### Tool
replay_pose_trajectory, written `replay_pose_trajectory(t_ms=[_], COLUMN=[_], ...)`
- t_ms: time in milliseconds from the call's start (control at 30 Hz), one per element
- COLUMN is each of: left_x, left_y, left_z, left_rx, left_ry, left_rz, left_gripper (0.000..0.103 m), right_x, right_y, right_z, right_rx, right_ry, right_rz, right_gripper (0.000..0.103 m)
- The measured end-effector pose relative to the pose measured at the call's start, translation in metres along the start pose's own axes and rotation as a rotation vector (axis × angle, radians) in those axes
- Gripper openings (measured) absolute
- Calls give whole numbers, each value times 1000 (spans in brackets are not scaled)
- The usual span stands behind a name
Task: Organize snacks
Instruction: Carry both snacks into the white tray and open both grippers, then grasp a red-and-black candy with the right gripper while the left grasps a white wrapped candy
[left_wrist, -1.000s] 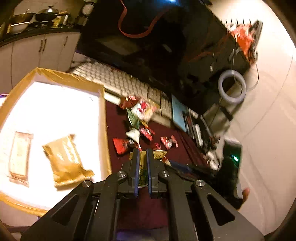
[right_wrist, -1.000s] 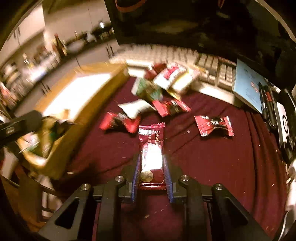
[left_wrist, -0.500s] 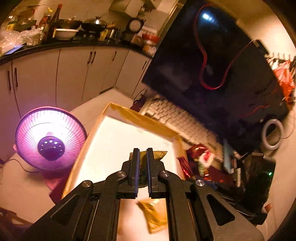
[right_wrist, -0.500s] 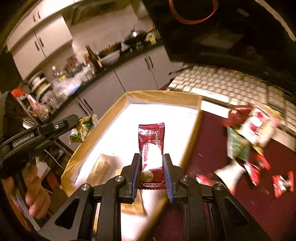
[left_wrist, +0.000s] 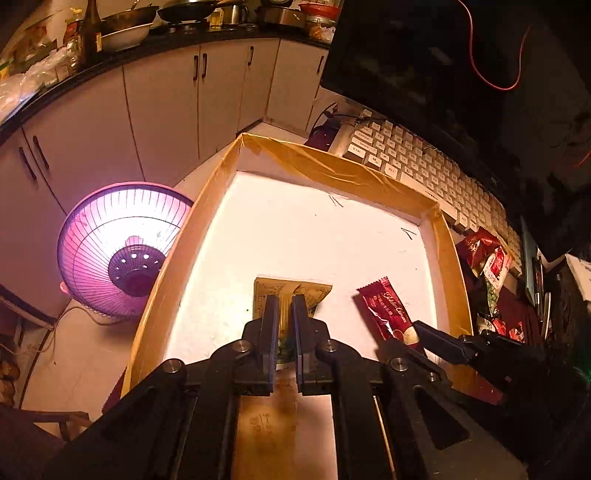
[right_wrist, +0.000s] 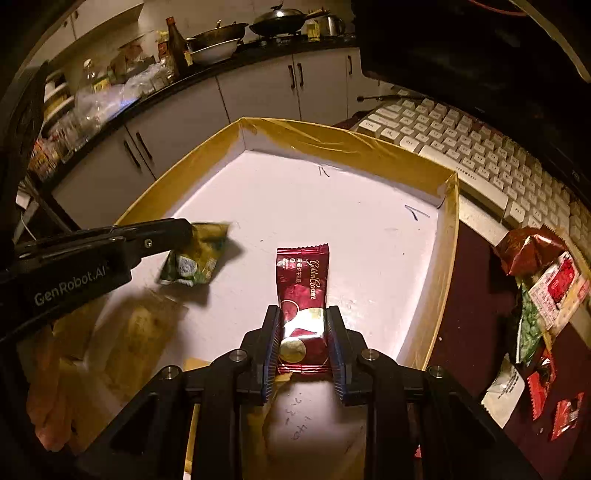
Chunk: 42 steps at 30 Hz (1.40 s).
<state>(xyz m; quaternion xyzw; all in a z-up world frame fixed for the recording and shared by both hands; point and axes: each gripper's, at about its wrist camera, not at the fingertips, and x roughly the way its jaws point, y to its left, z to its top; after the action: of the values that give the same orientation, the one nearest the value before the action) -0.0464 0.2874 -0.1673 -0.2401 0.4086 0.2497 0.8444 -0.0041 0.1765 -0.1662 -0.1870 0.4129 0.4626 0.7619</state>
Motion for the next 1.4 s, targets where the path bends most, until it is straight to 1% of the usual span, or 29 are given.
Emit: replay_pose_trajectory(t_ms=[33,67,100,133,167,200,233,267,300,400,500,567,667,767,867,1000,1133,1233,1333,1400], left_x=[-1,-5,-9,-16,-27,-36,-47,-60,-72,-92,-110,-121,-128,-126,-123,-121,-114,-99,-85,-75], left_y=[0,-1,-2,-1,-3,-5,-8,-11,-15,-26,-43,-60,-83,-107,-131,-155,-167,-171,-169,-163], left_z=[-1,-2,-3,-6,-10,-12,-17,-24,-31,-41,-46,-50,-54,-56,-61,-68,-68,-69,-72,-72], left_rx=[3,7,5,-1,-1,8,19,30,35,31,53,82,113,140,164,192,155,117,88,56], left_ry=[7,14,19,15,-10,-33,-65,-104,-138,-164,-192,-215,-224,-199,-181,-173,-175,-134,-96,-64], left_rz=[-3,-17,-31,-34,-33,-32,-28,-24,-23,-34,-41,-27,-53,-88,-104,-143,-228,-281,-338,-369], left_gripper=[6,9,17,21,33,48,56,69,75,75,75,75,75,75,75,75,75,75,75,75], right_x=[-1,-2,-6,-12,-20,-26,-37,-47,-54,-77,-91,-98,-107,-116,-120,-120,-127,-137,-138,-139], right_y=[0,-1,-3,-6,-10,-13,-18,-23,-27,-44,-56,-65,-83,-106,-132,-161,-183,-196,-207,-214], right_z=[0,0,-1,-2,-3,-3,-6,-8,-10,-18,-24,-31,-44,-60,-79,-97,-115,-134,-151,-161], right_rx=[0,11,24,47,74,96,125,150,170,255,290,307,355,417,485,575,621,647,665,665], right_ry=[-3,-9,-21,-42,-66,-86,-119,-148,-166,-212,-219,-220,-224,-231,-238,-230,-247,-276,-247,-237], right_rz=[6,15,20,30,45,59,80,97,108,176,220,221,214,219,208,193,183,143,121,102], right_gripper=[29,30,36,41,51,58,61,63,65,70,70,70,71,71,73,73,73,72,72,70])
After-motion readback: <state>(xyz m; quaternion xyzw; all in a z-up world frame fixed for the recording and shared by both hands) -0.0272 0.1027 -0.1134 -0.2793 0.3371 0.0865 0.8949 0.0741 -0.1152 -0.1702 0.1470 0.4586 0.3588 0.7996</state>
